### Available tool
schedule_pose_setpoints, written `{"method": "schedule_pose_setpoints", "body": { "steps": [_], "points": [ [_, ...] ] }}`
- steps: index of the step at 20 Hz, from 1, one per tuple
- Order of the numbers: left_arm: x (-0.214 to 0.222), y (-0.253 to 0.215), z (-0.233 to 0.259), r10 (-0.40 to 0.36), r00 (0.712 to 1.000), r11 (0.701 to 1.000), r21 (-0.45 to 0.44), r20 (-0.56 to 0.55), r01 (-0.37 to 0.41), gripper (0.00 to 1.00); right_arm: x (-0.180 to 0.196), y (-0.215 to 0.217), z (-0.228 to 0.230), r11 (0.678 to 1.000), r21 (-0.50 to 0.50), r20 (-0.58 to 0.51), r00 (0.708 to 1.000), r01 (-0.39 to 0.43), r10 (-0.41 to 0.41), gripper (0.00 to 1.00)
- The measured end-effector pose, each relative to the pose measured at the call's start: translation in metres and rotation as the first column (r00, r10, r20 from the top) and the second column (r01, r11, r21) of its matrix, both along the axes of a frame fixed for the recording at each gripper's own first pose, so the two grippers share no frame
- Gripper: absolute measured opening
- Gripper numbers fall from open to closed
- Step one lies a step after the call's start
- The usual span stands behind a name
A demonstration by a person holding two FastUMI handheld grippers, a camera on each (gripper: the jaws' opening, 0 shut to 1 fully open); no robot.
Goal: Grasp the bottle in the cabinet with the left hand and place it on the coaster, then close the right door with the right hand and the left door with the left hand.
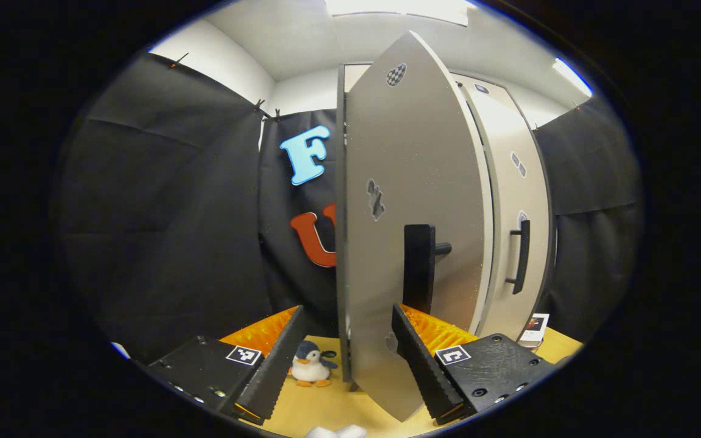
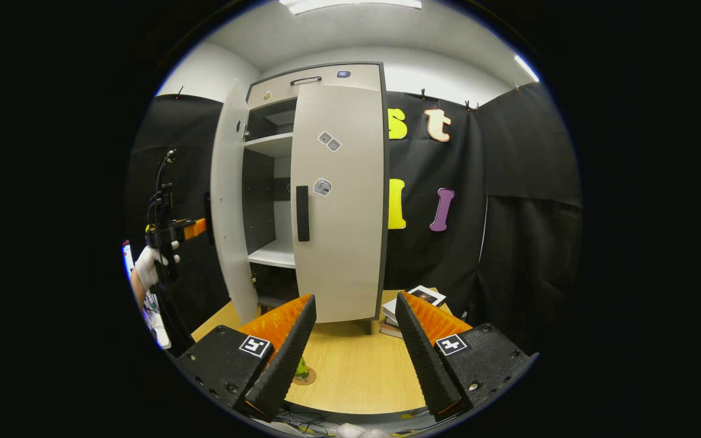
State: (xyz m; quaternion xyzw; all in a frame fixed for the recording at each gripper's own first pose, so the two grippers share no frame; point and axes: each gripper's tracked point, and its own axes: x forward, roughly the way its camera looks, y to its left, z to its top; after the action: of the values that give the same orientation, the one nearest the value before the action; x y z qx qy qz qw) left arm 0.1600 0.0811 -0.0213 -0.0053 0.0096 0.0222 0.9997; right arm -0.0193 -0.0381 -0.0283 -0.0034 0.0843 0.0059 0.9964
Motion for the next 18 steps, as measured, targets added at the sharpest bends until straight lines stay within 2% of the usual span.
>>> {"method": "schedule_pose_setpoints", "body": {
  "steps": [3,7,14,18],
  "points": [
    [0.003,-0.007,-0.014,0.021,0.999,1.000,0.005,-0.024,-0.021,0.96,-0.006,-0.009,0.003,0.999,-0.023,0.008,1.000,0.029,-0.029,0.81],
    [-0.010,-0.015,-0.014,-0.004,1.000,1.000,0.006,-0.026,0.004,0.96,-0.012,-0.010,0.005,0.999,-0.013,0.015,0.999,0.049,-0.049,0.81],
    [-0.063,-0.032,0.016,-0.062,0.997,0.998,0.026,0.043,0.060,0.96,-0.015,0.009,0.017,1.000,-0.003,0.054,0.998,0.025,-0.025,0.81],
    [-0.099,-0.046,0.021,-0.106,0.993,0.994,0.022,0.046,0.105,0.96,-0.014,0.022,0.024,1.000,0.004,0.090,0.996,0.013,-0.014,0.81]
  ]
}}
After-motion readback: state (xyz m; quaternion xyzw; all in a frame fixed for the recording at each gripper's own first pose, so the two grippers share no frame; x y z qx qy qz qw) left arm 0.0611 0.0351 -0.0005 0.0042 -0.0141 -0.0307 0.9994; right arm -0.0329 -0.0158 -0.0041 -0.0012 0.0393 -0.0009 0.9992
